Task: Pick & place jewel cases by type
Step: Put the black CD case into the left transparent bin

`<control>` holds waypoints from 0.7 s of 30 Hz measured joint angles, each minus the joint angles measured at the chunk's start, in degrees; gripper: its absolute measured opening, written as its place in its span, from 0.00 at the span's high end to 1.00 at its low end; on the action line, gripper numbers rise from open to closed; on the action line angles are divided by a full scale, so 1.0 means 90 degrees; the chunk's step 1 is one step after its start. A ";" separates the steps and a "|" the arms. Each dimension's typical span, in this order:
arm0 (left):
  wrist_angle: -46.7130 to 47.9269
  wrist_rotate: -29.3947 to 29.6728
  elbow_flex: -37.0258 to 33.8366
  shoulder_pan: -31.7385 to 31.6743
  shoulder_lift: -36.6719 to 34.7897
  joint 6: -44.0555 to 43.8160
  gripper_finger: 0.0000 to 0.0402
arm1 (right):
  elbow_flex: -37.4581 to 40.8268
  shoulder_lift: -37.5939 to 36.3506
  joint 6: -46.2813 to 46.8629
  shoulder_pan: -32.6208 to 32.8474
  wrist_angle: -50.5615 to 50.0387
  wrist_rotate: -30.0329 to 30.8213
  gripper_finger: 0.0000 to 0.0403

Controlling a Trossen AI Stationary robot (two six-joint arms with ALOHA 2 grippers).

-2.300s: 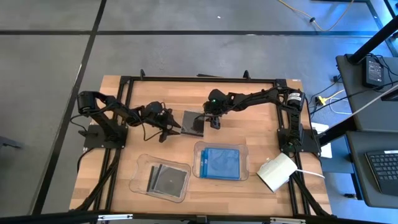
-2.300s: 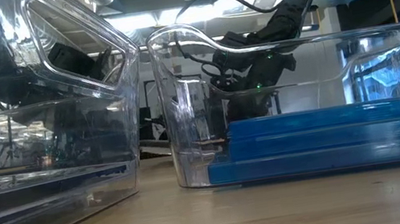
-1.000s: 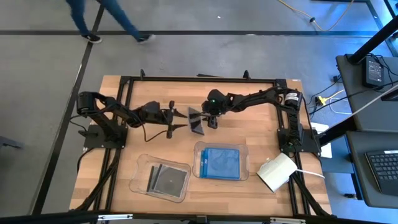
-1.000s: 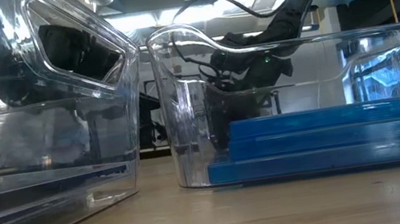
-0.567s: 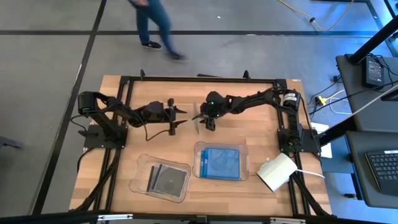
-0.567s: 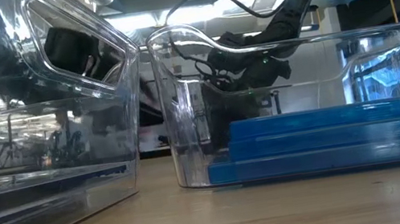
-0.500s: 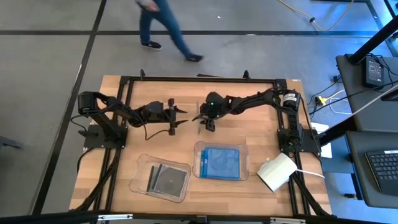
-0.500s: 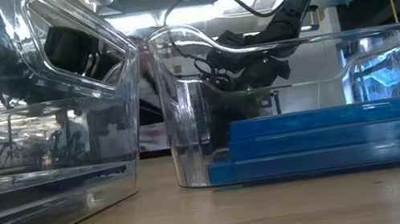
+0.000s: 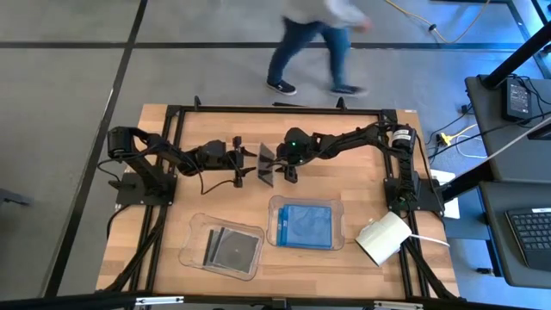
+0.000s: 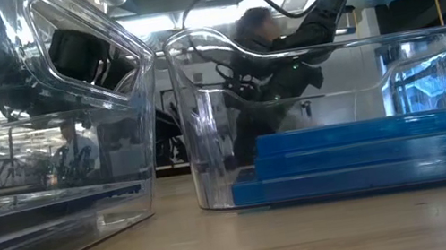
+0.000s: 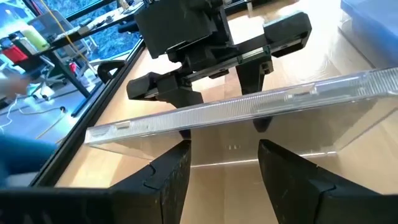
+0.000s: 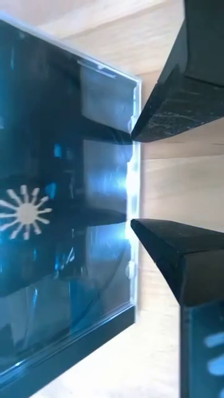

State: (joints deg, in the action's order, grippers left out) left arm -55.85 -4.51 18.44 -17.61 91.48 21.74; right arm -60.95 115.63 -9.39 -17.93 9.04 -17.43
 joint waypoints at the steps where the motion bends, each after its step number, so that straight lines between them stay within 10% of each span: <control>1: -0.0003 -0.0001 0.0000 0.0000 0.0000 -0.0005 0.54 | 0.0000 0.0000 0.0000 0.0013 0.0047 -0.0012 0.46; 21: -0.0019 0.1539 0.0147 0.0388 -0.0007 0.1813 0.54 | 0.0000 -0.0012 -0.0010 0.0022 0.0189 -0.0078 0.46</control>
State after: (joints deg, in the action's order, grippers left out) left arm -56.02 9.34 19.76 -14.11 91.42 38.05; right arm -60.95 115.52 -9.47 -17.74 10.74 -18.13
